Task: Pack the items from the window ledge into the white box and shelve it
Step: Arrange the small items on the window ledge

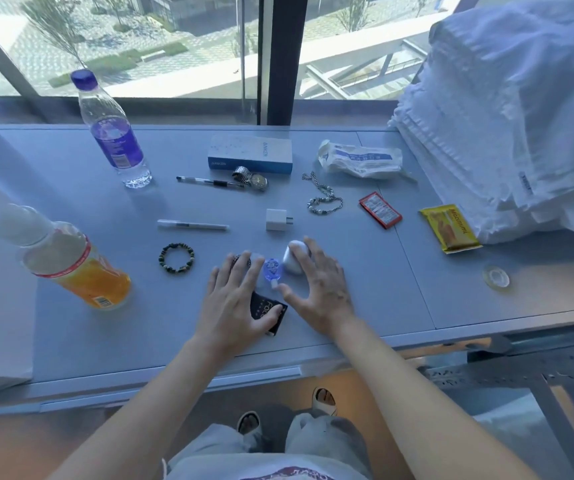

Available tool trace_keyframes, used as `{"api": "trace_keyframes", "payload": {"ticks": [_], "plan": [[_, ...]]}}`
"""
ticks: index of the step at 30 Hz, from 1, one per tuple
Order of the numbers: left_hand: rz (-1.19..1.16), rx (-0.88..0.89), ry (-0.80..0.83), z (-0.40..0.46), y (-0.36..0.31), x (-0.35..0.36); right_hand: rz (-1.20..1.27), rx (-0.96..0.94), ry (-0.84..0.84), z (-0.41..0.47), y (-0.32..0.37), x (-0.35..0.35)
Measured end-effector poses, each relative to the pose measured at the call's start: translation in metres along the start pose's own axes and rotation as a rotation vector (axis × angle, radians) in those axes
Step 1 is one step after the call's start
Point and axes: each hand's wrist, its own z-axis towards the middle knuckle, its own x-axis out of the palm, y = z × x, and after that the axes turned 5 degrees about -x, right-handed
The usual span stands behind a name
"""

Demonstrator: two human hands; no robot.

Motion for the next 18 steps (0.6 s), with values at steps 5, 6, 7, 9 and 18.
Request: {"api": "trace_keyframes", "payload": {"ticks": [5, 6, 7, 9, 18], "plan": [[-0.018, -0.021, 0.008, -0.018, 0.001, -0.007, 0.063, -0.068, 0.020, -0.014, 0.010, 0.003], [-0.032, -0.021, 0.007, -0.019, 0.003, -0.011, 0.082, -0.080, 0.021, -0.015, 0.010, 0.002], [-0.045, -0.022, -0.006, -0.019, 0.008, -0.017, 0.107, -0.077, 0.022, -0.014, 0.009, 0.000], [-0.056, -0.032, -0.057, -0.017, 0.023, -0.030, 0.135, -0.037, 0.020, -0.007, 0.007, -0.007], [0.063, -0.191, -0.109, 0.049, 0.065, -0.063, 0.016, -0.062, 0.095, 0.085, 0.025, -0.023]]}}
